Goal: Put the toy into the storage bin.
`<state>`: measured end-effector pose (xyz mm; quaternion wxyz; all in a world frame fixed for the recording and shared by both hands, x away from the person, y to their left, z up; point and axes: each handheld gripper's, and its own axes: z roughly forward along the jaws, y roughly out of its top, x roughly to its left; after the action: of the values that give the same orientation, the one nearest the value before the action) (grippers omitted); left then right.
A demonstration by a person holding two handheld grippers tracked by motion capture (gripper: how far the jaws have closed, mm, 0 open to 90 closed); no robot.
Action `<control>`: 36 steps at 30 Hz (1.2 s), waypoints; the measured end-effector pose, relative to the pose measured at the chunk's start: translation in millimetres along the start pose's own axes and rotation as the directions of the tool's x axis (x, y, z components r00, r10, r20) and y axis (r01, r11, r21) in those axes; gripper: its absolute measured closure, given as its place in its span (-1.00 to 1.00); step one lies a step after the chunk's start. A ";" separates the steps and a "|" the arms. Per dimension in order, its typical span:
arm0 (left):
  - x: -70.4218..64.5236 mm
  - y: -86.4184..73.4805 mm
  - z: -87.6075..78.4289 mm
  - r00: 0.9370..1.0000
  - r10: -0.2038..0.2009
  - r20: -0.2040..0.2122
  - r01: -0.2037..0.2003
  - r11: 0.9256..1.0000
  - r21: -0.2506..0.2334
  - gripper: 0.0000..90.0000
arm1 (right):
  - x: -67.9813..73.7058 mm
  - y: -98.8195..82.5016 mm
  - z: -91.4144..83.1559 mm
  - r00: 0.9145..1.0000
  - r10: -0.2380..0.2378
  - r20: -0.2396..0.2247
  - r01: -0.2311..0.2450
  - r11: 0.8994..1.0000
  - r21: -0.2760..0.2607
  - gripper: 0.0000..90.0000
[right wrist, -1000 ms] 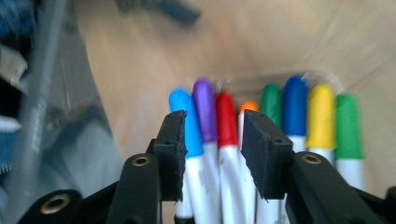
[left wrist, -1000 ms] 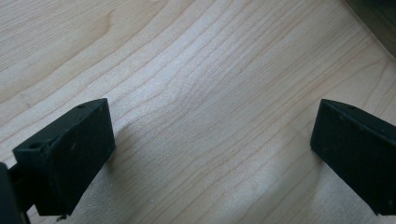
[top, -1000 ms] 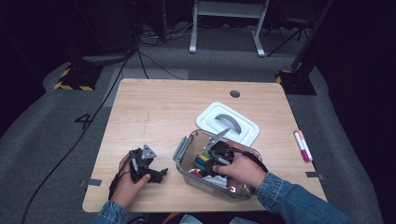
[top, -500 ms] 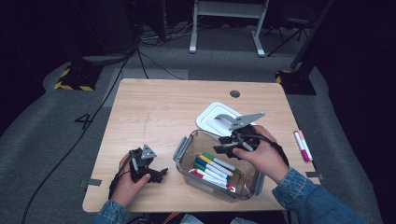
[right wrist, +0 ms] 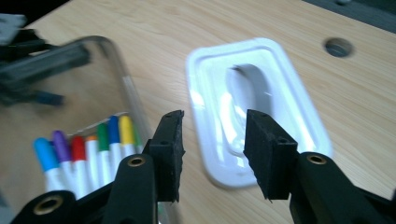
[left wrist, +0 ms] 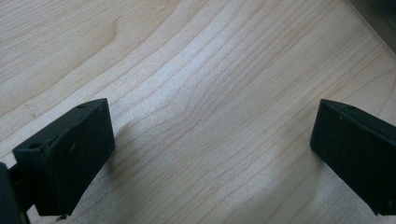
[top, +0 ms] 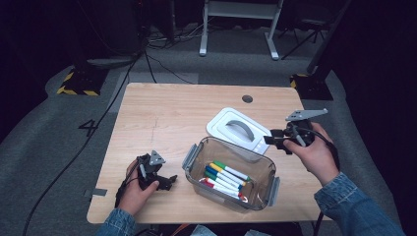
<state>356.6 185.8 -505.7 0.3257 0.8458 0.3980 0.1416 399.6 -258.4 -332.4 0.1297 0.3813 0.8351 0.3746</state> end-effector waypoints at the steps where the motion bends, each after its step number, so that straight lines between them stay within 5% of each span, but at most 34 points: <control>1: 0.0 0.0 0.0 1.000 0.000 0.000 0.000 1.000 0.000 -0.99 | -7.2 -3.2 -1.5 1.000 0.015 0.015 -0.015 1.000 0.002 0.29; 7: 0.3 0.0 0.0 1.000 0.006 -0.005 -0.006 1.000 -0.002 -1.00 | -47.8 -21.9 -10.7 0.990 0.097 0.100 -0.097 0.995 0.000 0.29; 12: -0.1 0.0 0.1 1.000 -0.001 -0.001 0.001 1.000 -0.001 -1.00 | -66.2 -33.8 -13.1 0.978 0.111 0.178 -0.115 0.993 0.009 0.29; 15: 0.4 1.0 0.9 1.000 -0.005 0.002 0.005 1.000 0.001 -1.00 | -87.7 -51.9 -12.2 0.960 0.161 0.229 -0.168 0.986 0.015 0.30; 21: 0.7 1.3 1.3 1.000 -0.004 -0.001 0.004 1.000 -0.001 -1.00 | -110.4 -75.7 -6.6 0.940 0.222 0.260 -0.239 0.971 0.033 0.31; 26: 1.5 2.2 1.4 1.000 0.005 -0.011 -0.005 1.000 0.002 -1.00 | -134.9 -102.3 2.4 0.906 0.284 0.314 -0.314 0.948 0.050 0.34; 28: 1.5 2.2 1.4 1.000 0.005 -0.011 -0.005 1.000 0.002 -1.00 | -137.8 -105.1 3.2 0.902 0.287 0.324 -0.319 0.946 0.051 0.35; 29: 1.5 2.2 1.4 1.000 0.005 -0.011 -0.005 1.000 0.002 -1.00 | -145.7 -112.9 5.3 0.890 0.296 0.346 -0.334 0.941 0.055 0.35; 36: 1.5 2.2 1.4 1.000 0.005 -0.011 -0.005 1.000 0.003 -1.00 | -162.2 -130.7 13.0 0.868 0.323 0.377 -0.374 0.925 0.071 0.34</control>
<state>359.5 185.3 -505.3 0.3222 0.8465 0.3977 0.1465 445.1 -426.6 -447.3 0.1824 0.5959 0.7390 0.2559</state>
